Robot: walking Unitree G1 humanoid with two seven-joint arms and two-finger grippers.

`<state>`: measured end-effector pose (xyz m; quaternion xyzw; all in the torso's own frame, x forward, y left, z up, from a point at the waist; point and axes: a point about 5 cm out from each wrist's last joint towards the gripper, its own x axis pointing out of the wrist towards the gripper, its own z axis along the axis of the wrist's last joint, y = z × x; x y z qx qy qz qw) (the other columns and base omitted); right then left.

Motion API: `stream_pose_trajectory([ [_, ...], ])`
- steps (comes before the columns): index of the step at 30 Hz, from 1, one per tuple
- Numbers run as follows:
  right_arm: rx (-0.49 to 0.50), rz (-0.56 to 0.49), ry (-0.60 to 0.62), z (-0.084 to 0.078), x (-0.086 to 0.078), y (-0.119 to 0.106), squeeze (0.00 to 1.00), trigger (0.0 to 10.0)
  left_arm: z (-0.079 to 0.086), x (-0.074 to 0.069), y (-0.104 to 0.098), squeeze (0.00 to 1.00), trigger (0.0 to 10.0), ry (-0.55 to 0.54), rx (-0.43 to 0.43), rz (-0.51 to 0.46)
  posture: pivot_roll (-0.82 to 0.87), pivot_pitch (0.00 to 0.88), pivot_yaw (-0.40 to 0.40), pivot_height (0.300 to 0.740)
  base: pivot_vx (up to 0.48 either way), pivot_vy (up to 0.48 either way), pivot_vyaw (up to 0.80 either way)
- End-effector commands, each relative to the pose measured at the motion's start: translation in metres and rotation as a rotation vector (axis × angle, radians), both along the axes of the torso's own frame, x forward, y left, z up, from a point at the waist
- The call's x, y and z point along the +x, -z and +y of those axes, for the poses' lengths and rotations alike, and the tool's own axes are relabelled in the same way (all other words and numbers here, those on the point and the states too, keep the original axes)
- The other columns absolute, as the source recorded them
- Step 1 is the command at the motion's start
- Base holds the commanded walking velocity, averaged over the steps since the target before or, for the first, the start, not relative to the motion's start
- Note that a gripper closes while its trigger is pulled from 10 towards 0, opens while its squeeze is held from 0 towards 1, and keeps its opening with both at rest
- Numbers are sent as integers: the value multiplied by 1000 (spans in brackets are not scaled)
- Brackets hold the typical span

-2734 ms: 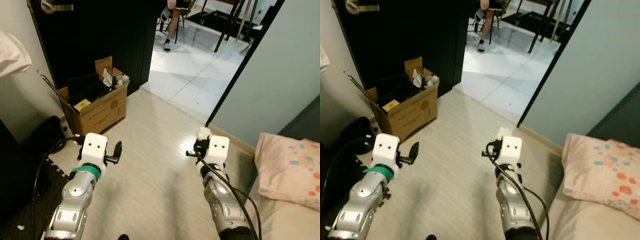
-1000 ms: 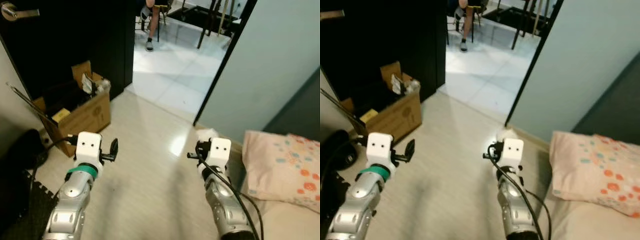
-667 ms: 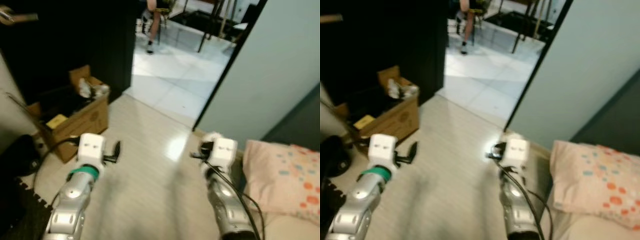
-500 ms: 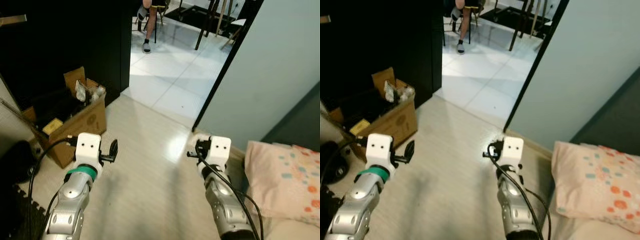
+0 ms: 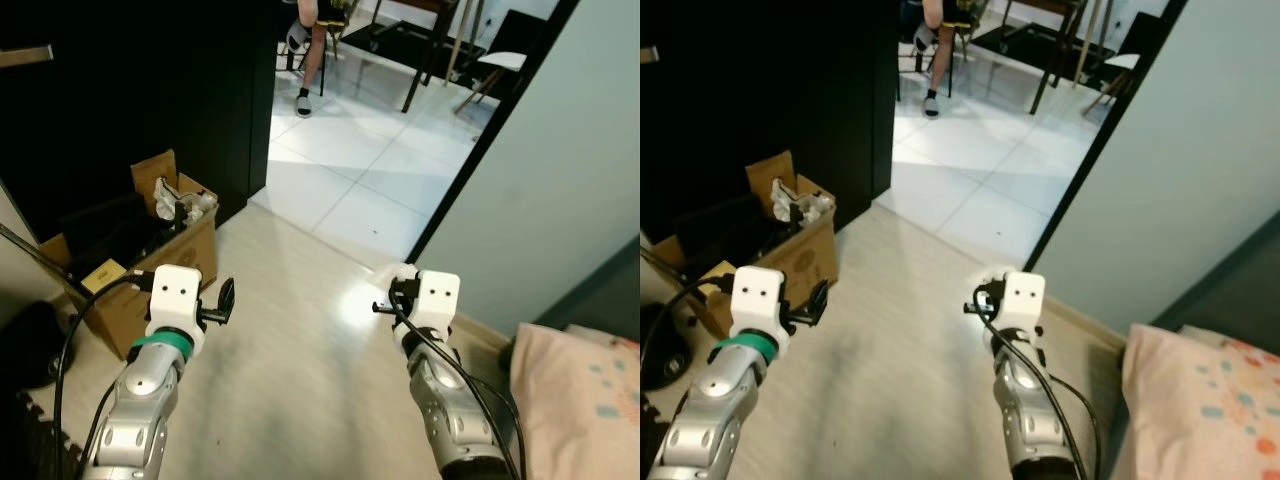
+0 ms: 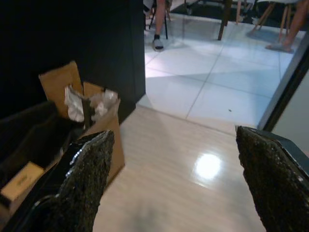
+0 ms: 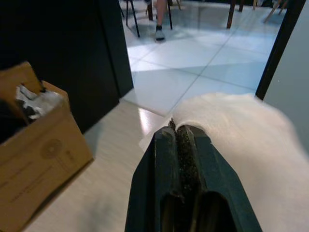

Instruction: Clean up the room

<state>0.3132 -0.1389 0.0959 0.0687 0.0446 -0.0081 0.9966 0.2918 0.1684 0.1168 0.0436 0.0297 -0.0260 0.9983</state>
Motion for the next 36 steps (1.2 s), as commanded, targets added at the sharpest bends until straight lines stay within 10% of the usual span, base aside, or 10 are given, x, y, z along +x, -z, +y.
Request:
stream_pose_trajectory([
  [1, -8, 21, 14, -6, -2, 4, 0, 10000, -4, -2, 4, 0, 10000, 18, -9, 14, 106, 1, -76, 740, 405, 0, 0],
  [36, -73, 28, -81, -2, -2, 3, 0, 10000, -3, -6, 7, 0, 10000, -10, -20, 16, 88, 20, -113, 740, 402, 0, 126],
])
